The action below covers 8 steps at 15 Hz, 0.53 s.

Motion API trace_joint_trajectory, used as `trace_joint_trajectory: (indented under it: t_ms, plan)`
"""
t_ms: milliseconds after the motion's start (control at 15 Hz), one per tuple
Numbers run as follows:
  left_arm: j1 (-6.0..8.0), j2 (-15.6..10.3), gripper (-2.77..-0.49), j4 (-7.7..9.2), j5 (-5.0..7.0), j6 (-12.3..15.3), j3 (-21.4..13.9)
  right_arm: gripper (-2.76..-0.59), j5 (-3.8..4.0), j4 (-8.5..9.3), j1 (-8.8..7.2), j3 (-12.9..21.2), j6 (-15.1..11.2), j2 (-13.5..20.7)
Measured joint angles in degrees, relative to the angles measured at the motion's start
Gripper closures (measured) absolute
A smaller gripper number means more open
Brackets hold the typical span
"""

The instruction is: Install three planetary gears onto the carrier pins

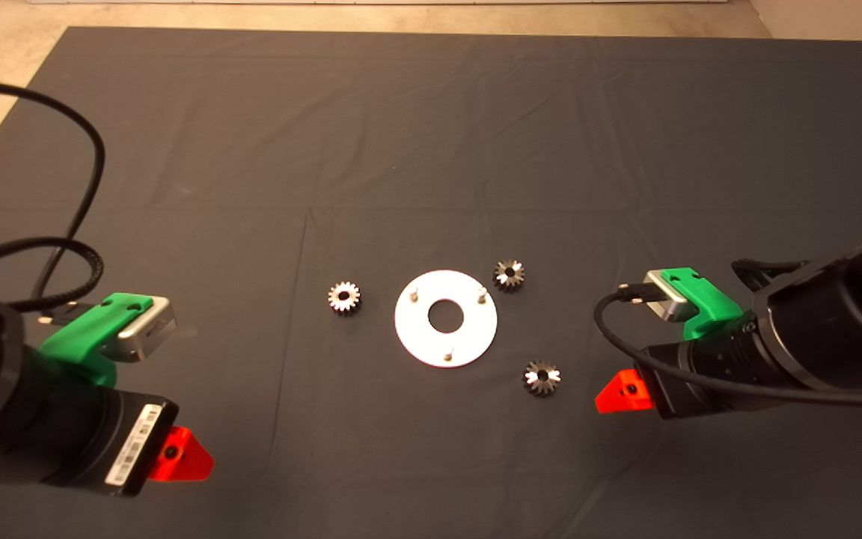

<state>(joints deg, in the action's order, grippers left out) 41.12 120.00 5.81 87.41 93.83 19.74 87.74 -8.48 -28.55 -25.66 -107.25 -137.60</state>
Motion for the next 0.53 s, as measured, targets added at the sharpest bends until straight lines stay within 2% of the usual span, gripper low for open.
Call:
trace_joint_trajectory:
  t_ms: [533]
  plan:
    - [0.0,0.0,-2.48,0.0,0.0,0.0,0.0,-2.75,0.0,0.0,0.0,0.0,0.0,0.0]
